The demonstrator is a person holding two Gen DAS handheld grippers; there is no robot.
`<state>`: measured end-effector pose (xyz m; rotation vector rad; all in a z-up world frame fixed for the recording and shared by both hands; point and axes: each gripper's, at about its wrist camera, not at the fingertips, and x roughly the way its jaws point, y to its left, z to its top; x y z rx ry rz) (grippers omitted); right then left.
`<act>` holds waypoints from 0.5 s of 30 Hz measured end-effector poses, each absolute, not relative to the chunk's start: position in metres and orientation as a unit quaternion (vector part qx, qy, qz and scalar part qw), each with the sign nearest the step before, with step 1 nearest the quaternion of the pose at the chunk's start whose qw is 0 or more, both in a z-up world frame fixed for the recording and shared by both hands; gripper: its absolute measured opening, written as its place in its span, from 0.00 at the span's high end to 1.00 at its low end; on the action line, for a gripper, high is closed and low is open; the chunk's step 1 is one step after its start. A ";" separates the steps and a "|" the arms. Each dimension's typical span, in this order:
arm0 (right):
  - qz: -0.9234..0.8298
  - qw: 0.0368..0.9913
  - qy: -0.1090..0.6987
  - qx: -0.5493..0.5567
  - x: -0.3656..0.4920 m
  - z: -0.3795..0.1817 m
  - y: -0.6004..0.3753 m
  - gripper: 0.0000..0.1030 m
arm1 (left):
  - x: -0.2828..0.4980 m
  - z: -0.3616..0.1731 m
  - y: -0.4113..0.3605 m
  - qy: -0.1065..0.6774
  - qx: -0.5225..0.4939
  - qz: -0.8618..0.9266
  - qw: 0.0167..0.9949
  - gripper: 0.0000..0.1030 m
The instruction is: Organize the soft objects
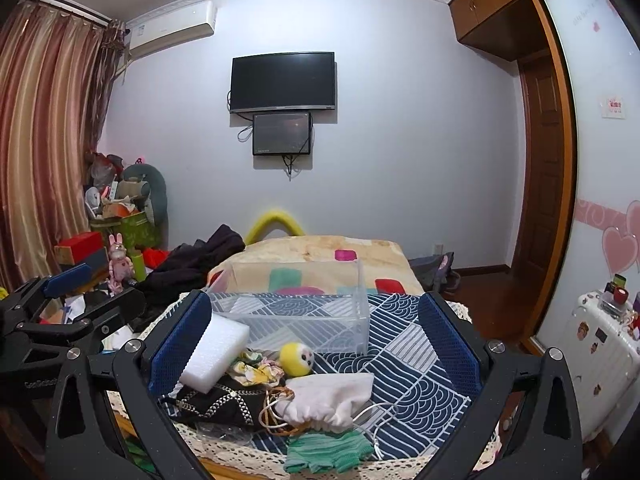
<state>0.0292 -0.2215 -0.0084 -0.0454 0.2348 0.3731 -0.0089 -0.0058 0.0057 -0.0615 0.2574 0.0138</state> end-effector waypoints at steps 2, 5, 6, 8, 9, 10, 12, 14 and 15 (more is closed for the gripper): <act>0.185 0.976 0.116 -0.023 0.029 -0.008 -0.221 0.00 | -0.009 0.006 -0.006 0.128 -0.030 0.006 0.991 0.00; 0.186 0.976 0.115 -0.024 0.028 -0.007 -0.220 0.00 | -0.009 0.007 -0.006 0.127 -0.031 0.007 0.991 0.00; 0.186 0.976 0.114 -0.024 0.028 -0.006 -0.220 0.00 | -0.009 0.007 -0.006 0.127 -0.031 0.007 0.991 0.00; 0.187 0.975 0.114 -0.024 0.028 -0.006 -0.219 0.00 | -0.009 0.007 -0.006 0.128 -0.031 0.007 0.991 0.00; 0.187 0.975 0.113 -0.024 0.028 -0.006 -0.219 0.00 | -0.009 0.008 -0.005 0.127 -0.032 0.007 0.991 0.00; 0.187 0.975 0.113 -0.024 0.028 -0.006 -0.220 0.00 | -0.009 0.008 -0.005 0.127 -0.033 0.007 0.991 0.00; 0.188 0.975 0.114 -0.024 0.028 -0.006 -0.219 0.00 | -0.009 0.008 -0.006 0.126 -0.033 0.007 0.991 0.00; 0.187 0.976 0.113 -0.024 0.028 -0.006 -0.219 0.00 | -0.010 0.008 -0.005 0.126 -0.033 0.008 0.992 0.00; 0.187 0.976 0.112 -0.024 0.028 -0.006 -0.219 0.00 | -0.010 0.009 -0.005 0.125 -0.032 0.008 0.992 0.00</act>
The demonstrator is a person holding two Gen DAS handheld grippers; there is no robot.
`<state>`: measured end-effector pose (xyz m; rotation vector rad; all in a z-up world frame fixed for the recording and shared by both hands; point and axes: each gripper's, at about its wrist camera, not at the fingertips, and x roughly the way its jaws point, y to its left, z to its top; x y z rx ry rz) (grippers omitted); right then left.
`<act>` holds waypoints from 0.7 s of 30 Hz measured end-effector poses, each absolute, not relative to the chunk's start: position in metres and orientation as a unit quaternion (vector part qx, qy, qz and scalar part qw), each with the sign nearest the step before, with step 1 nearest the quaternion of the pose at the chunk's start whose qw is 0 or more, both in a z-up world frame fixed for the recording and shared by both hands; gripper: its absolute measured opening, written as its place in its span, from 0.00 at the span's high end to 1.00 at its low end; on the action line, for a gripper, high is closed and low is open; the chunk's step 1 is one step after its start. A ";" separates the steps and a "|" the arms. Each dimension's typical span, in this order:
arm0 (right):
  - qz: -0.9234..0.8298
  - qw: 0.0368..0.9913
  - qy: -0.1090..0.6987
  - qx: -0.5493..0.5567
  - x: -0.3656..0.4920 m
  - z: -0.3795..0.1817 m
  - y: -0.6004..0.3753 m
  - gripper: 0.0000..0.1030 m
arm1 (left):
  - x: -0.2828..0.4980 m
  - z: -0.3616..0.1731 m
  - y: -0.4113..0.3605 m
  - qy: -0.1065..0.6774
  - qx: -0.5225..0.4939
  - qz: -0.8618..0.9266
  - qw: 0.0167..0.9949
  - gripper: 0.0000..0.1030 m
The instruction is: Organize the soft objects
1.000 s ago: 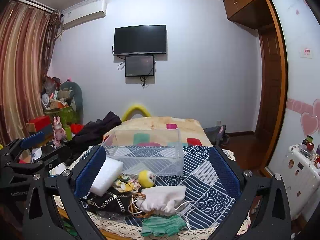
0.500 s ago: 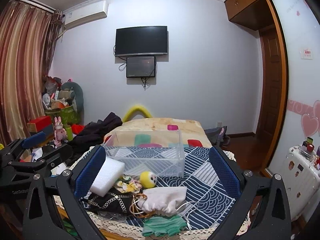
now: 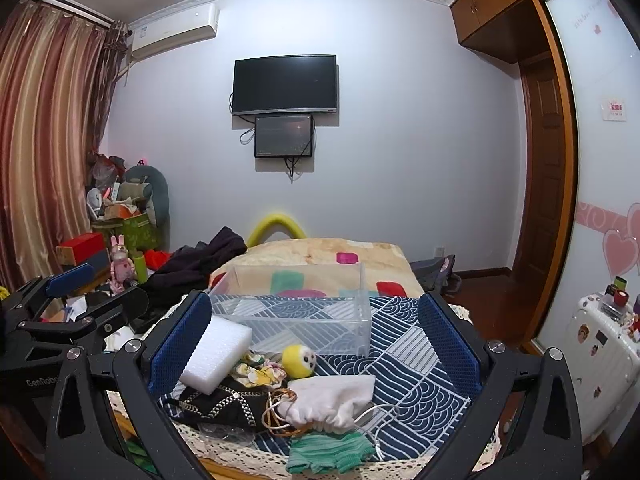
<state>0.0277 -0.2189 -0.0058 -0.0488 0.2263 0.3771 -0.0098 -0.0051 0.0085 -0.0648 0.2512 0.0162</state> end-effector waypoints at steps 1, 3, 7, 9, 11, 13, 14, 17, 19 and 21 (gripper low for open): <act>0.188 0.975 0.113 -0.024 0.028 -0.006 -0.220 0.00 | -0.010 0.009 -0.005 0.125 -0.032 0.008 0.992 0.00; 0.188 0.975 0.113 -0.024 0.028 -0.006 -0.220 0.00 | -0.011 0.009 -0.005 0.125 -0.032 0.009 0.992 0.00; 0.188 0.975 0.113 -0.024 0.028 -0.006 -0.219 0.00 | -0.012 0.009 -0.004 0.123 -0.033 0.009 0.992 0.00; 0.188 0.975 0.114 -0.024 0.028 -0.007 -0.220 0.00 | -0.011 0.009 -0.005 0.122 -0.032 0.010 0.992 0.00; 0.188 0.975 0.115 -0.023 0.028 -0.006 -0.219 0.00 | -0.011 0.009 -0.006 0.122 -0.032 0.009 0.992 0.00; 0.189 0.975 0.114 -0.023 0.027 -0.005 -0.219 0.00 | -0.011 0.008 -0.006 0.122 -0.032 0.009 0.992 0.00; 0.189 0.975 0.114 -0.023 0.027 -0.004 -0.218 0.00 | -0.011 0.008 -0.006 0.122 -0.032 0.009 0.992 0.00; 0.190 0.975 0.114 -0.022 0.027 -0.005 -0.219 0.00 | -0.011 0.008 -0.006 0.123 -0.034 0.009 0.992 0.00; 0.190 0.975 0.114 -0.021 0.027 -0.005 -0.220 0.00 | -0.010 0.008 -0.006 0.125 -0.035 0.008 0.991 0.00; 0.191 0.975 0.116 -0.020 0.029 -0.007 -0.221 0.00 | -0.010 0.007 -0.006 0.127 -0.036 0.007 0.991 0.00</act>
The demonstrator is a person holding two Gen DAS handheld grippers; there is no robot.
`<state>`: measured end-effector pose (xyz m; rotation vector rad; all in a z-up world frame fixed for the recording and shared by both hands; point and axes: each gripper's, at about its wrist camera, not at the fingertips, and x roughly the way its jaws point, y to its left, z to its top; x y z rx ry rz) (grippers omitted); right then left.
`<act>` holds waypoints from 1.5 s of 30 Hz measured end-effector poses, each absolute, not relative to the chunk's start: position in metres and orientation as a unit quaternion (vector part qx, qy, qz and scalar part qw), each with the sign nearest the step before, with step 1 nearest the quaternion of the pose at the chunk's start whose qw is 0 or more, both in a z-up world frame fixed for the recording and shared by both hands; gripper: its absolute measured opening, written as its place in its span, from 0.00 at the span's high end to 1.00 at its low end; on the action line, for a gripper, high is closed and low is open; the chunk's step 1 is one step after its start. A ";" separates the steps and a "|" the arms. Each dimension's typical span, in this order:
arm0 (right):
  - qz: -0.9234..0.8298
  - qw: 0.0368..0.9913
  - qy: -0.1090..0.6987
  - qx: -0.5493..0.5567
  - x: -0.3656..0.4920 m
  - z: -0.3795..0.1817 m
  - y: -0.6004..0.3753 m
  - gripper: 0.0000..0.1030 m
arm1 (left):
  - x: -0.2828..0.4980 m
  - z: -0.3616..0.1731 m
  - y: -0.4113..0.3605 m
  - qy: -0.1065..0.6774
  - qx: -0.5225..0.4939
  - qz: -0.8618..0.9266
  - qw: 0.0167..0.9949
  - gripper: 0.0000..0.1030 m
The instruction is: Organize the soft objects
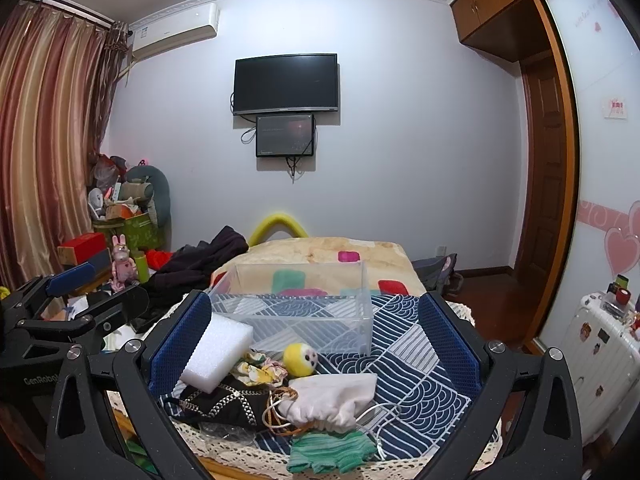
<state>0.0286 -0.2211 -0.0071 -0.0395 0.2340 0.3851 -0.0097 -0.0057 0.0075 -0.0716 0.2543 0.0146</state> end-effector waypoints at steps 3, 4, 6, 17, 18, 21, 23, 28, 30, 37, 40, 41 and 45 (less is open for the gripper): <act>0.191 0.974 0.122 -0.015 0.032 -0.011 -0.224 0.00 | -0.007 0.005 -0.006 0.132 -0.034 0.008 0.991 0.00; 0.191 0.973 0.126 -0.013 0.035 -0.013 -0.225 0.00 | -0.004 0.004 -0.007 0.136 -0.034 0.010 0.990 0.00; 0.191 0.972 0.134 -0.011 0.039 -0.018 -0.227 0.00 | 0.000 0.000 -0.006 0.146 -0.032 0.011 0.989 0.00; 0.182 0.958 0.220 -0.023 0.076 -0.063 -0.235 0.00 | 0.051 -0.044 0.002 0.252 -0.052 0.017 0.966 0.00; 0.183 0.956 0.229 -0.024 0.079 -0.067 -0.235 0.00 | 0.055 -0.048 0.003 0.258 -0.054 0.018 0.964 0.00; 0.191 0.947 0.257 -0.028 0.087 -0.078 -0.232 0.00 | 0.064 -0.058 0.004 0.274 -0.055 0.018 0.960 0.00; 0.196 0.941 0.275 -0.031 0.091 -0.086 -0.229 0.00 | 0.071 -0.065 0.000 0.277 -0.042 0.023 0.960 0.00; 0.207 0.925 0.317 -0.027 0.103 -0.103 -0.222 0.00 | 0.077 -0.081 -0.014 0.277 0.011 0.044 0.960 0.00; 0.203 0.924 0.324 -0.024 0.105 -0.108 -0.220 0.00 | 0.078 -0.083 -0.015 0.274 0.013 0.044 0.961 0.00; 0.212 0.910 0.356 -0.012 0.110 -0.117 -0.222 0.22 | 0.080 -0.085 -0.011 0.272 0.006 0.041 0.962 0.19; 0.224 0.906 0.358 -0.011 0.110 -0.118 -0.220 0.41 | 0.085 -0.091 -0.007 0.286 -0.007 0.034 0.958 0.21; 0.227 0.906 0.358 -0.011 0.110 -0.118 -0.220 0.48 | 0.085 -0.092 -0.006 0.285 -0.011 0.034 0.958 0.21; 0.222 0.911 0.347 -0.015 0.109 -0.113 -0.222 0.67 | 0.079 -0.089 -0.006 0.272 -0.015 0.029 0.962 0.21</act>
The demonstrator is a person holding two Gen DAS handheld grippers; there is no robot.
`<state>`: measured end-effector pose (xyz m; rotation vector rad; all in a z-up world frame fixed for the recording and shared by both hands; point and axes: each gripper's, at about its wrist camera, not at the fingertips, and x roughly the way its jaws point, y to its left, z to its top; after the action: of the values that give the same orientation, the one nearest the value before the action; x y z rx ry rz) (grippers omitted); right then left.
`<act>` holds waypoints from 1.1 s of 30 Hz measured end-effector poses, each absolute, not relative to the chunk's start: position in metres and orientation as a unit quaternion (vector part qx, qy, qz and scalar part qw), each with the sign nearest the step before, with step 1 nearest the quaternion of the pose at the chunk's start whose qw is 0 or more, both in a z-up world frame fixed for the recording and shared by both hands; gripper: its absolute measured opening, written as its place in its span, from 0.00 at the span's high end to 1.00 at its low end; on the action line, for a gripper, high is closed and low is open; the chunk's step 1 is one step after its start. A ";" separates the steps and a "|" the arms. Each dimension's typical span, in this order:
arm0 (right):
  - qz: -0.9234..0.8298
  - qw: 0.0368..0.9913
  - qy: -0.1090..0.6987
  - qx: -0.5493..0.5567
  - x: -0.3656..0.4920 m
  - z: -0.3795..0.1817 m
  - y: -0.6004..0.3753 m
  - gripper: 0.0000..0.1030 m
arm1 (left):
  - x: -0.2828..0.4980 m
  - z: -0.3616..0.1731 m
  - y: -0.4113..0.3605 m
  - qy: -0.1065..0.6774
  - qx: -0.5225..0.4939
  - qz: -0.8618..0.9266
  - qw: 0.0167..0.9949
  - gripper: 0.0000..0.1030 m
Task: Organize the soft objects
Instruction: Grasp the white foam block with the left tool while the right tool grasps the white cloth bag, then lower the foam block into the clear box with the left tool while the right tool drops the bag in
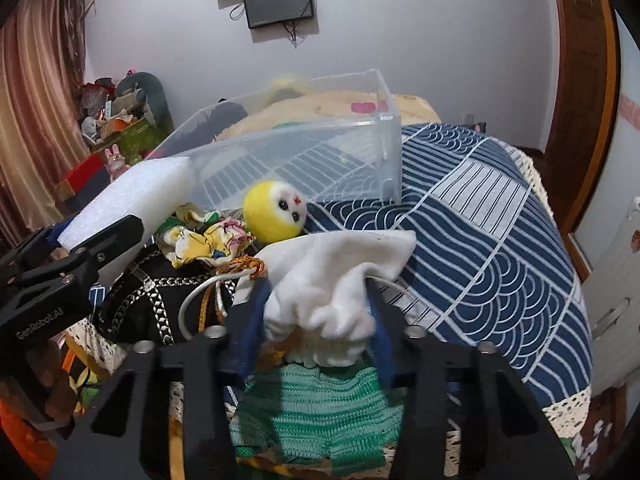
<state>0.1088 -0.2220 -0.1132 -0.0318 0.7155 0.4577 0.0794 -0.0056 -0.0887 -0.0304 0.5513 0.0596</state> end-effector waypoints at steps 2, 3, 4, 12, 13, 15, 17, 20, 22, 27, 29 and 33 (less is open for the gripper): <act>0.217 0.916 0.338 -0.015 0.106 -0.109 -0.225 0.76 | 0.075 -0.084 -0.006 0.261 -0.013 0.028 0.965 0.21; 0.215 0.918 0.334 -0.014 0.106 -0.106 -0.226 0.79 | 0.073 -0.082 -0.007 0.256 -0.012 0.029 0.966 0.21; 0.213 0.920 0.329 -0.014 0.106 -0.104 -0.225 0.82 | 0.071 -0.079 -0.007 0.250 -0.012 0.030 0.968 0.21; 0.199 0.942 0.271 -0.010 0.096 -0.073 -0.235 0.85 | 0.056 -0.055 0.001 0.213 -0.026 0.028 0.976 0.21; 0.197 0.944 0.264 -0.011 0.096 -0.068 -0.235 0.85 | 0.056 -0.053 0.003 0.212 -0.030 0.028 0.976 0.21; 0.196 0.948 0.251 -0.015 0.097 -0.060 -0.235 0.85 | 0.056 -0.049 0.006 0.210 -0.033 0.028 0.977 0.21; 0.196 0.951 0.239 -0.016 0.099 -0.050 -0.234 0.85 | 0.057 -0.045 0.010 0.209 -0.034 0.031 0.977 0.21; 0.200 0.953 0.226 -0.014 0.105 -0.040 -0.234 0.85 | 0.061 -0.038 0.018 0.206 -0.041 0.028 0.977 0.21; 0.199 0.955 0.218 -0.015 0.110 -0.034 -0.232 0.85 | 0.066 -0.032 0.023 0.206 -0.046 0.021 0.977 0.21; 0.206 0.957 0.203 -0.021 0.124 -0.020 -0.221 0.85 | 0.084 -0.021 0.032 0.200 -0.040 0.020 0.979 0.21; 0.209 0.957 0.200 -0.026 0.134 -0.017 -0.215 0.85 | 0.096 -0.018 0.034 0.204 -0.035 0.017 0.978 0.21; 0.215 0.955 0.204 -0.030 0.153 -0.015 -0.203 0.85 | 0.122 -0.015 0.039 0.218 -0.034 0.014 0.975 0.21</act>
<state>0.1531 -0.2034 -0.0148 -0.0618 0.4138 0.4364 0.1217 0.0394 -0.0146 -0.0695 0.4403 0.0278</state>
